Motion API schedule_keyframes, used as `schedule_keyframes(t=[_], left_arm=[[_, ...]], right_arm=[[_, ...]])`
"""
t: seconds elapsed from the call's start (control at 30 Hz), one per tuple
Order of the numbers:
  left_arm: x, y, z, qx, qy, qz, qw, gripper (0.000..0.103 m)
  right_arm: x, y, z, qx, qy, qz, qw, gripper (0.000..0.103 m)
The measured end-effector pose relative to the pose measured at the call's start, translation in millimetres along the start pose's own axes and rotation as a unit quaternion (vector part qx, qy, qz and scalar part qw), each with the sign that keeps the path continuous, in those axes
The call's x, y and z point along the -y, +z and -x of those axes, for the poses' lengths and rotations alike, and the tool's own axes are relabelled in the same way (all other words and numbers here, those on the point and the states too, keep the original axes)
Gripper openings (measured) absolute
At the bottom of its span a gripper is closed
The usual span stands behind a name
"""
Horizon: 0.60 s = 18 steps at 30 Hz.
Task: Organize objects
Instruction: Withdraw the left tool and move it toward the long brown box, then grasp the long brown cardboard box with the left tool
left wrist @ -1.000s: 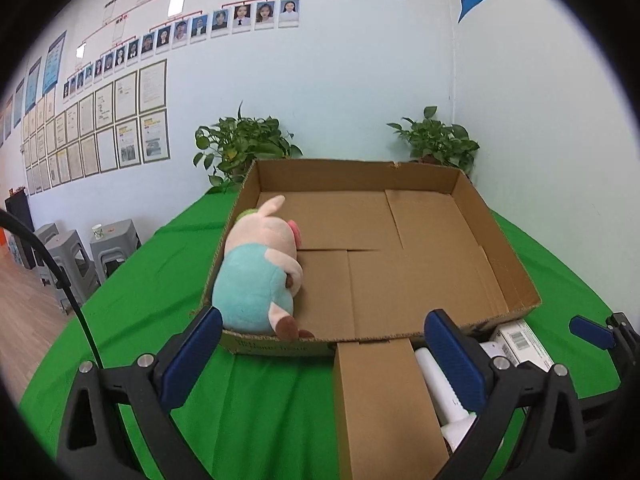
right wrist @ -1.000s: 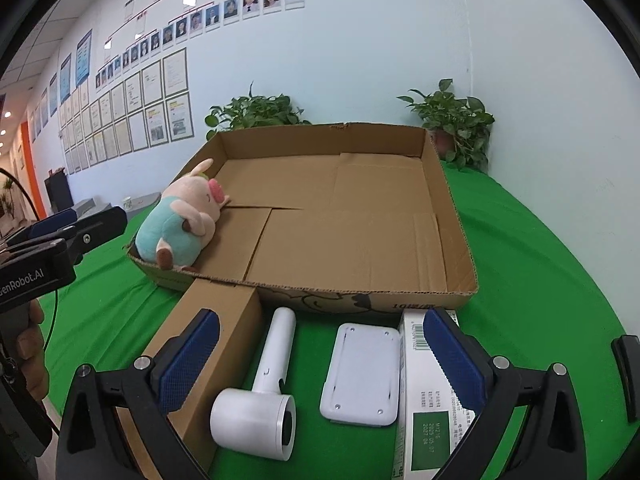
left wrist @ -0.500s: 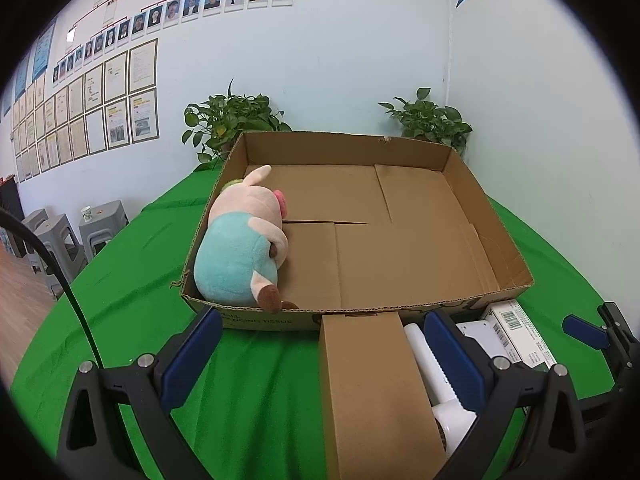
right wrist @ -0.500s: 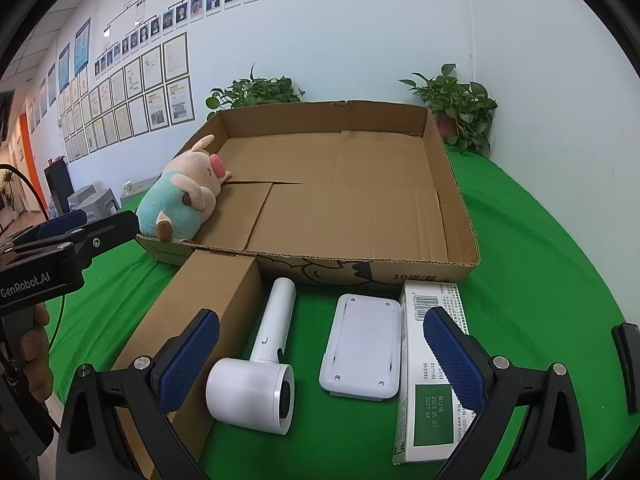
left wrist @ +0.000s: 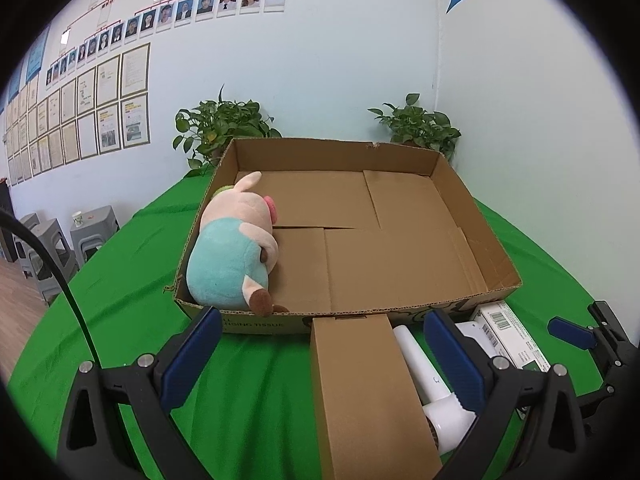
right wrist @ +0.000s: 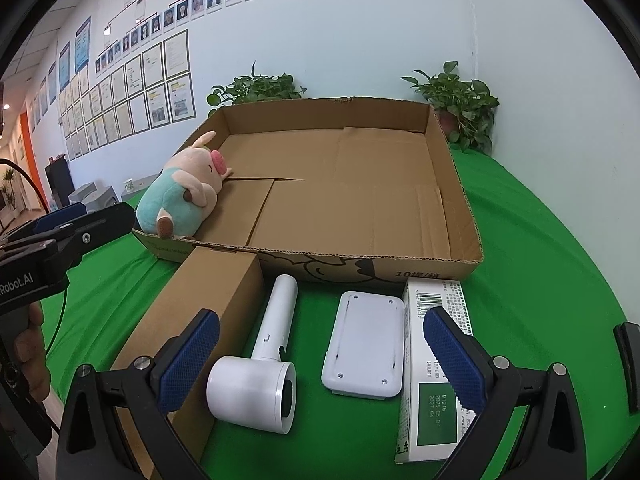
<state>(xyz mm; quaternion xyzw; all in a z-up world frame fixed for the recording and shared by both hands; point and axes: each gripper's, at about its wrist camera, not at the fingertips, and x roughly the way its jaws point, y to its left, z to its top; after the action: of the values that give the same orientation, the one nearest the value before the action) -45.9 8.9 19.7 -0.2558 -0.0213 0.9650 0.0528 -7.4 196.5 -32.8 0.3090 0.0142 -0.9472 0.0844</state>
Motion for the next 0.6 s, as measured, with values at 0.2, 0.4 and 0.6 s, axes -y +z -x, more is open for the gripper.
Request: schedule_keyframes(t=[0.2, 0.4, 0.6], left_arm=[[-10.4, -8.6, -10.1, -0.046, -0.020, 0.004, 0.9987, 0.100], [-18.7, -27.2, -22.2, -0.107, -0.071, 0.019, 0.9916, 0.100], [-17.3, -42.3, -34.7, -0.152, -0.122, 0.044, 0.9798, 0.087]], right_arm=[[-22.0, -16.0, -11.6, -0.058, 0.109, 0.030, 0.992, 0.103], [-56.4, -35.2, -10.9, -0.093, 0.209, 0.048, 0.972, 0.103], [-78.1, -43.7, -16.3, -0.120, 0.229, 0.055, 0.964, 0.103]])
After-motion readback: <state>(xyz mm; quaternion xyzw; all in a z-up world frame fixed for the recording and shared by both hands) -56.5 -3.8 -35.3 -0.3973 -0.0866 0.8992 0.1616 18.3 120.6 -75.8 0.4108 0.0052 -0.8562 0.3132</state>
